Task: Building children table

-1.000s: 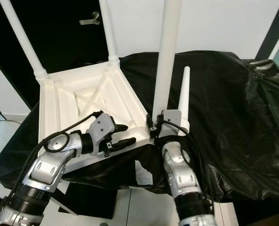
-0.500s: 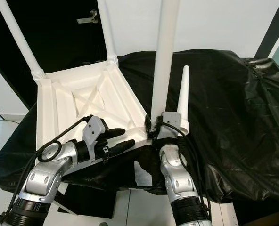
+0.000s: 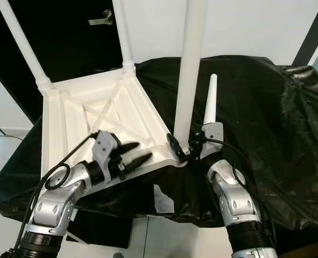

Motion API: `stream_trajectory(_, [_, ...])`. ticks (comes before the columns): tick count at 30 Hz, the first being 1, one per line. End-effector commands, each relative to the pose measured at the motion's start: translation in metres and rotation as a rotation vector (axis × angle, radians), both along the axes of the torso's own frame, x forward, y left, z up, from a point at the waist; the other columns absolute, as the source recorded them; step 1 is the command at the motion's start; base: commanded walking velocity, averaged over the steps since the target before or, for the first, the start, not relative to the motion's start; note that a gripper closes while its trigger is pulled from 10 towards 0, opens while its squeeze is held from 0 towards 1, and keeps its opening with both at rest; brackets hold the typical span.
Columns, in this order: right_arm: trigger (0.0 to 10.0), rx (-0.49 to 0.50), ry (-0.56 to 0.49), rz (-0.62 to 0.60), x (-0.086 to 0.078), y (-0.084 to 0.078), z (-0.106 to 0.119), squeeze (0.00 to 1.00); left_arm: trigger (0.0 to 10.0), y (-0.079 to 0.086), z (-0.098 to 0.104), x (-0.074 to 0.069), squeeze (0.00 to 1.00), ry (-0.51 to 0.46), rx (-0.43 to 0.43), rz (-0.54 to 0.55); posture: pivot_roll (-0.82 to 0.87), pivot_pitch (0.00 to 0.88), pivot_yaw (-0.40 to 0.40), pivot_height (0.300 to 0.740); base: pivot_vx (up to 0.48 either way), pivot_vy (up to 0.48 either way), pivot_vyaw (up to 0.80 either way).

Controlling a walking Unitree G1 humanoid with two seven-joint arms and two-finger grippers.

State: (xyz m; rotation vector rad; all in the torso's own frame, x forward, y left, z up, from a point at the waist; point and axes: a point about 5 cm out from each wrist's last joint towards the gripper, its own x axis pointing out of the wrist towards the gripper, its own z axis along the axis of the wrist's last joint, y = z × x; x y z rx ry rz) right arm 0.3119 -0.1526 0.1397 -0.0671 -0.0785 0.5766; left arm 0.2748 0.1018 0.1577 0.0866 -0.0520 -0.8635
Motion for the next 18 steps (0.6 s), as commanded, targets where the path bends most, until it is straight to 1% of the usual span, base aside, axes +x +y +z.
stream_trajectory(1, [10.0, -0.012, 0.007, 0.052, 0.003, 0.002, -0.002, 0.0, 10.0, 0.003, -0.006, -0.001, 0.0, 0.016, -0.027, 0.008, -0.02, 0.0, 0.025, 0.74, 0.0, 0.0, 0.0])
stream_trajectory(3, [10.0, -0.023, 0.01, 0.091, 0.008, 0.001, 0.0, 0.0, 10.0, 0.001, -0.009, -0.003, 0.0, 0.014, -0.041, 0.009, -0.01, 0.0, 0.02, 0.74, 0.0, 0.0, 0.0])
stream_trajectory(6, [10.0, -0.041, 0.011, 0.13, 0.013, 0.001, 0.002, 0.0, 10.0, -0.001, -0.011, -0.004, 0.0, 0.025, -0.099, 0.023, -0.01, 0.0, 0.019, 0.74, 0.0, 0.0, 0.0])
stream_trajectory(9, [10.0, -0.097, -0.001, 0.172, 0.017, 0.002, 0.003, 0.0, 10.0, -0.004, -0.012, -0.008, 0.0, -0.02, -0.096, 0.013, -0.01, 0.0, 0.019, 0.74, 0.0, 0.0, 0.0])
stream_trajectory(11, [10.0, -0.107, -0.012, 0.184, 0.019, 0.002, 0.004, 0.0, 10.0, -0.005, -0.013, -0.009, 0.0, -0.019, -0.099, 0.007, -0.01, 0.0, 0.022, 0.74, 0.0, 0.0, 0.0])
stream_trajectory(12, [10.0, -0.121, 0.007, 0.222, 0.023, 0.004, 0.005, 0.0, 10.0, -0.006, -0.016, -0.01, 0.0, -0.015, -0.128, 0.001, -0.01, 0.0, 0.024, 0.74, 0.0, 0.0, 0.0])
stream_trajectory(13, [10.0, -0.121, 0.007, 0.222, 0.023, 0.004, 0.005, 0.0, 10.0, -0.006, -0.016, -0.01, 0.0, -0.015, -0.128, 0.001, -0.01, 0.0, 0.024, 0.74, 0.0, 0.0, 0.0])
stream_trajectory(14, [10.0, -0.15, 0.021, 0.259, 0.027, 0.006, 0.005, 0.0, 10.0, -0.008, -0.021, -0.012, 0.0, -0.03, -0.129, -0.016, 0.0, 0.0, 0.022, 0.74, 0.0, 0.0, 0.0])
stream_trajectory(16, [10.0, -0.157, 0.024, 0.274, 0.028, 0.006, 0.005, 0.0, 10.0, -0.008, -0.023, -0.013, 0.0, -0.026, -0.129, -0.027, 0.0, 0.0, 0.018, 0.74, 0.0, 0.0, 0.0])
stream_trajectory(18, [10.0, -0.167, 0.024, 0.299, 0.029, 0.006, 0.005, 0.0, 10.0, -0.009, -0.028, -0.016, 0.0, -0.052, -0.094, -0.059, 0.0, 0.0, 0.016, 0.74, 0.0, 0.0, 0.0])
